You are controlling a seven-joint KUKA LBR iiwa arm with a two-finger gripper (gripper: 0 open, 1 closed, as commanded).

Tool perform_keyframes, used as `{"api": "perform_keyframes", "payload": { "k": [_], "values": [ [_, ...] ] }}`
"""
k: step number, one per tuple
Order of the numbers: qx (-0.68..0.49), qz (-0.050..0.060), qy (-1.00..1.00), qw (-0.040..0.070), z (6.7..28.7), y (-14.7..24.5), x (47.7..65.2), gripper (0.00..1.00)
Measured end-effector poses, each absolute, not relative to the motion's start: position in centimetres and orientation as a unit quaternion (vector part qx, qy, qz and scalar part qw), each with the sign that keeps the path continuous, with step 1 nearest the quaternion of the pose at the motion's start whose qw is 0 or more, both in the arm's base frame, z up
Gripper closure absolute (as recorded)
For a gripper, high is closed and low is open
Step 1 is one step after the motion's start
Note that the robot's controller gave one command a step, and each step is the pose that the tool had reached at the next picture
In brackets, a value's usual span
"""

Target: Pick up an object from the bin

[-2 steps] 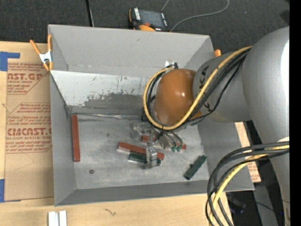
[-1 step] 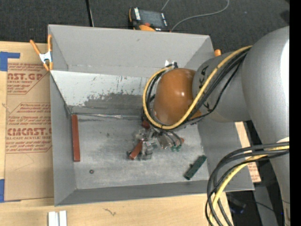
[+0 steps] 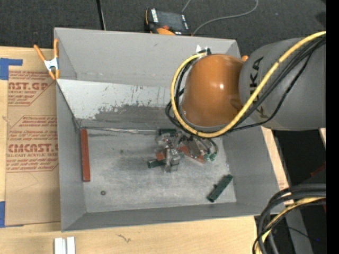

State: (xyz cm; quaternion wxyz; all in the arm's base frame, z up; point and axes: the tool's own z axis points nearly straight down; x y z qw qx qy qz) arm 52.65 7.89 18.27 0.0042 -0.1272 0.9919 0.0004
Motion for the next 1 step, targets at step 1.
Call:
{"api": "perform_keyframes", "payload": {
  "k": [1],
  "values": [
    [-0.642, 0.001, 0.767, 0.003, 27.12, 13.35, 58.12, 1.00]
  ]
}}
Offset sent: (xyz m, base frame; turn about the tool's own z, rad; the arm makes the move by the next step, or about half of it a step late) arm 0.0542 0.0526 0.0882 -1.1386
